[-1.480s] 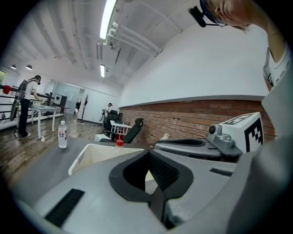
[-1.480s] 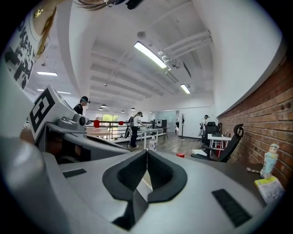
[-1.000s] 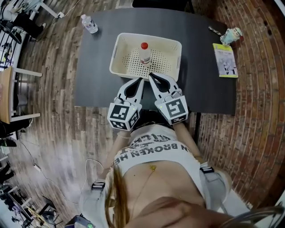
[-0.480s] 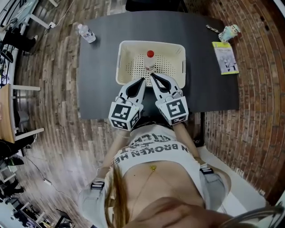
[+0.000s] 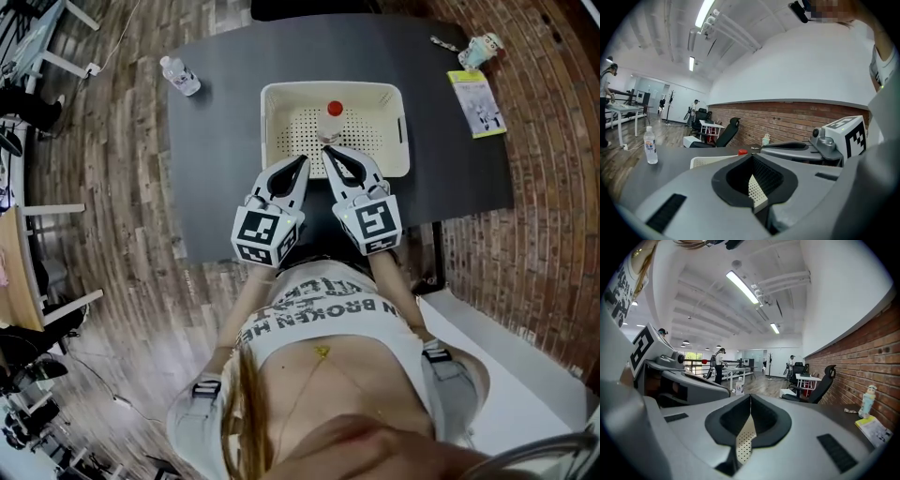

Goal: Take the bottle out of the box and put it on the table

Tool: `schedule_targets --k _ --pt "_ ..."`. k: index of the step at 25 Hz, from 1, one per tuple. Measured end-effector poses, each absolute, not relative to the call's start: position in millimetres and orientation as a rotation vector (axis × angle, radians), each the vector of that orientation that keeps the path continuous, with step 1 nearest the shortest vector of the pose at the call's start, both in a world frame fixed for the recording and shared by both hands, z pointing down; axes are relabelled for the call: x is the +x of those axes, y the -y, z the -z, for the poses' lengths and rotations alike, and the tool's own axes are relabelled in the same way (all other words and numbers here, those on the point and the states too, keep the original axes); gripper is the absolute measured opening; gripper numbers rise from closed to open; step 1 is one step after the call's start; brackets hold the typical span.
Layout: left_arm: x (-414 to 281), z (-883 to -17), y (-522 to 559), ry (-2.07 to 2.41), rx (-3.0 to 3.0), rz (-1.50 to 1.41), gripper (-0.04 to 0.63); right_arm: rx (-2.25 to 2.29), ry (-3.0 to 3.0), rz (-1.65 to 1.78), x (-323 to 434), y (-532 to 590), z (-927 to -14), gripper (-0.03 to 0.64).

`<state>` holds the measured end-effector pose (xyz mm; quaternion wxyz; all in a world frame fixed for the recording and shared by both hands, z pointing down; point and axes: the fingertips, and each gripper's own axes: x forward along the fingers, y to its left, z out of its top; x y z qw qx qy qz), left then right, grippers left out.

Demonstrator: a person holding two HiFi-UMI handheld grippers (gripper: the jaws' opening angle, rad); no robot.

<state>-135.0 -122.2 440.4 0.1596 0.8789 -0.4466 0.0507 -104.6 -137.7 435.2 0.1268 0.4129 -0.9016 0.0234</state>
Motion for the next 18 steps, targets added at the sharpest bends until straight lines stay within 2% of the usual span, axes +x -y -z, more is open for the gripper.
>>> schedule_targets --k 18 --pt "-111.6 -443.2 142.6 1.330 2.454 -0.136 0.005 1.094 2.657 -0.067 -86.9 155.5 -431.6 0.009"
